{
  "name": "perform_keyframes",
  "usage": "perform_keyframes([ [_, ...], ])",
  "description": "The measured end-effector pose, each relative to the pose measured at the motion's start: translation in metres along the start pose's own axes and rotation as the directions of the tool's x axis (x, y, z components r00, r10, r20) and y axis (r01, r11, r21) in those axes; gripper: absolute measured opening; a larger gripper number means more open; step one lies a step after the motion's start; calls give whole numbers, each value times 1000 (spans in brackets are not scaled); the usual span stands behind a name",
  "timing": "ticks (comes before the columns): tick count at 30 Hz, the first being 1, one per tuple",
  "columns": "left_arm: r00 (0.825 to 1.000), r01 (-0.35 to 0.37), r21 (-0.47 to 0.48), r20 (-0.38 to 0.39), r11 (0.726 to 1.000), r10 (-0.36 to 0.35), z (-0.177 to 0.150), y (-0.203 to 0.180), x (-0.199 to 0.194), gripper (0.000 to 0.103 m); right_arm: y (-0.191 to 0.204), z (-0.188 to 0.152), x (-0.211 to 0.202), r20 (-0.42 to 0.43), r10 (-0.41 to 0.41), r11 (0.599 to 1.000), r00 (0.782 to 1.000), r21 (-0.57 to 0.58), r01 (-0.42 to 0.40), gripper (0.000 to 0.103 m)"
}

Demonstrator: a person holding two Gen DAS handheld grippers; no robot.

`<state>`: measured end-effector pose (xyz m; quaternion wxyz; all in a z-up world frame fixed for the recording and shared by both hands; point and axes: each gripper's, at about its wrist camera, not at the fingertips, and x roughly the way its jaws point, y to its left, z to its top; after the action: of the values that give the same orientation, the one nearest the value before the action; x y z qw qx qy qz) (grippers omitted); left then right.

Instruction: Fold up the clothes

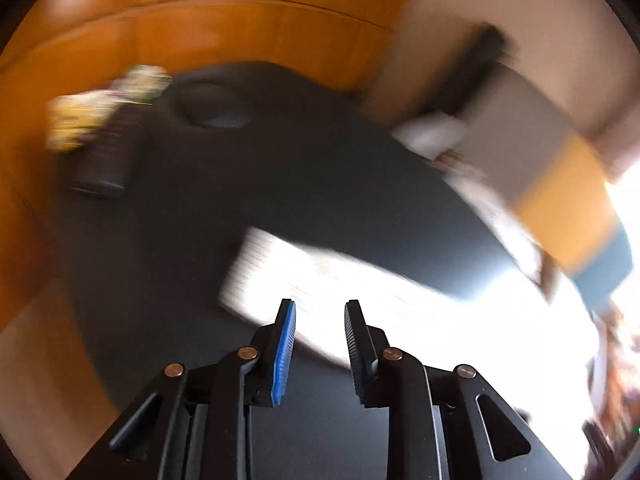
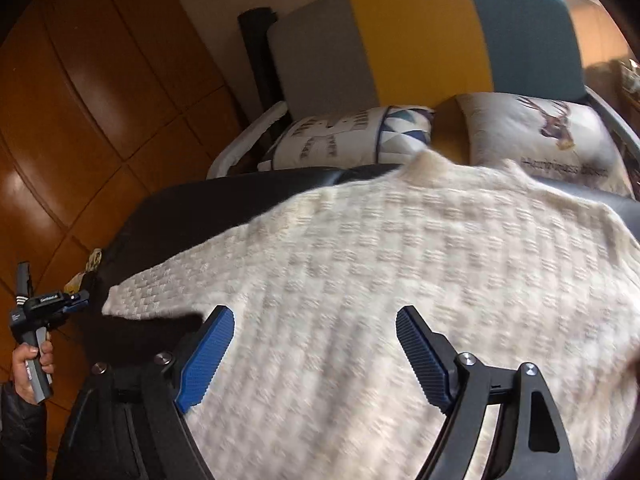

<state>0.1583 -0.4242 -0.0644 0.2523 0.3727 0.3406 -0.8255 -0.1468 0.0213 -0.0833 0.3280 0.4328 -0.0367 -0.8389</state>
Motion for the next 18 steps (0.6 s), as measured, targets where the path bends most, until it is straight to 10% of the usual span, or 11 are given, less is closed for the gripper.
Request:
perform_keyframes([
  [4, 957, 247, 204, -207, 947, -205, -81, -86, 0, 27, -59, -46, -61, -20, -126, 990, 992, 55, 127, 85],
  [10, 869, 377, 273, -436, 885, -235, -185, -157, 13, 30, -137, -117, -137, -27, -241, 955, 970, 170, 242, 85],
  [18, 881, 326, 304, -442, 895, -171, -223, -184, 23, 55, -209, -169, -180, -8, -140, 903, 990, 409, 131, 85],
])
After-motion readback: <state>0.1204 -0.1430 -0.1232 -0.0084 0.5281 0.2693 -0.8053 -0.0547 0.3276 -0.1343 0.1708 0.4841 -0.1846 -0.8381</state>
